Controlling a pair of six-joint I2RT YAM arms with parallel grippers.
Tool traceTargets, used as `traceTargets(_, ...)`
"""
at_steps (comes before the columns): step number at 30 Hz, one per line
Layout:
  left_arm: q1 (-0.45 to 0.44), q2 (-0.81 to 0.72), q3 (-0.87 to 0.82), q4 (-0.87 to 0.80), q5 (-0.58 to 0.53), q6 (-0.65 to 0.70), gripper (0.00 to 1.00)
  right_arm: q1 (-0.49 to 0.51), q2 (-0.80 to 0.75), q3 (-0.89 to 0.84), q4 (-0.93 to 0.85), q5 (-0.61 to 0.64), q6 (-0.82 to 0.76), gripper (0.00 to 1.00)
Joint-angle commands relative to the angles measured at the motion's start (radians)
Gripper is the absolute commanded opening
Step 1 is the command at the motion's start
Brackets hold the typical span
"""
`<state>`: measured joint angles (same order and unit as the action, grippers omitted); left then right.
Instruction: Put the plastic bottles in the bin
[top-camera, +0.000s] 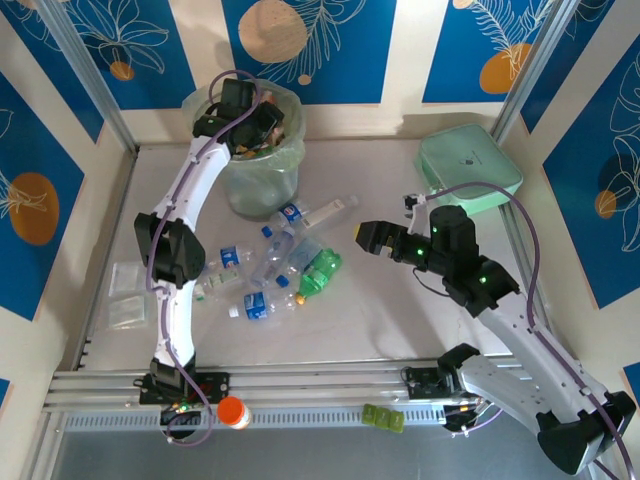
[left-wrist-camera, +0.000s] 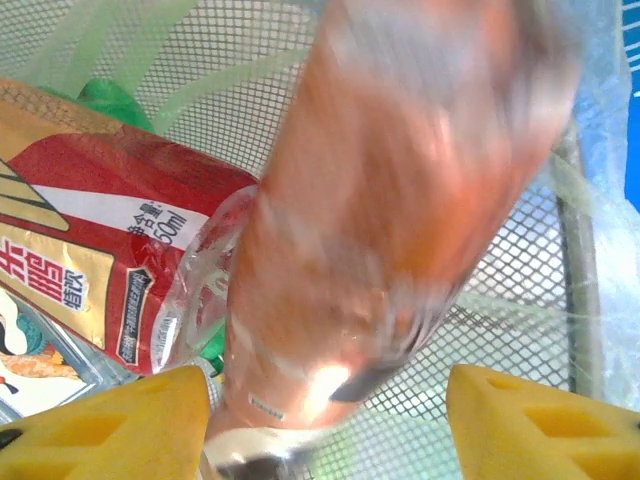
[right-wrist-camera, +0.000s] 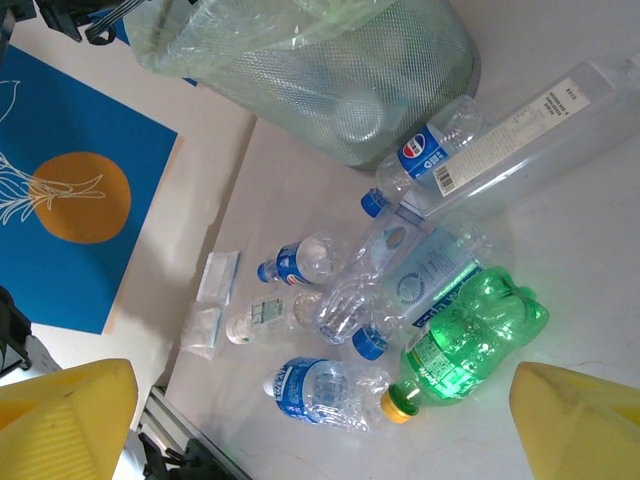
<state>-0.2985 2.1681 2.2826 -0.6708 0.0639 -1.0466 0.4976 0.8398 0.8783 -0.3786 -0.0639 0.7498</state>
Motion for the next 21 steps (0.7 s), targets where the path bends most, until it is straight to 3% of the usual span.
traceTargets(1, 0.020, -0.023, 0.028, 0.009, 0.025, 0.013, 0.66, 0.010, -0.006, 0.046, -0.019, 0.032, -0.038, 0.96)
traceTargets(11, 0.026, -0.167, -0.009, -0.053, 0.061, 0.114, 0.68, 0.027, 0.004, 0.106, -0.072, 0.056, -0.091, 0.95)
traceTargets(21, -0.035, -0.641, -0.508, 0.066, -0.048, 0.240, 0.68, 0.047, 0.108, 0.141, -0.133, -0.002, -0.088, 0.95)
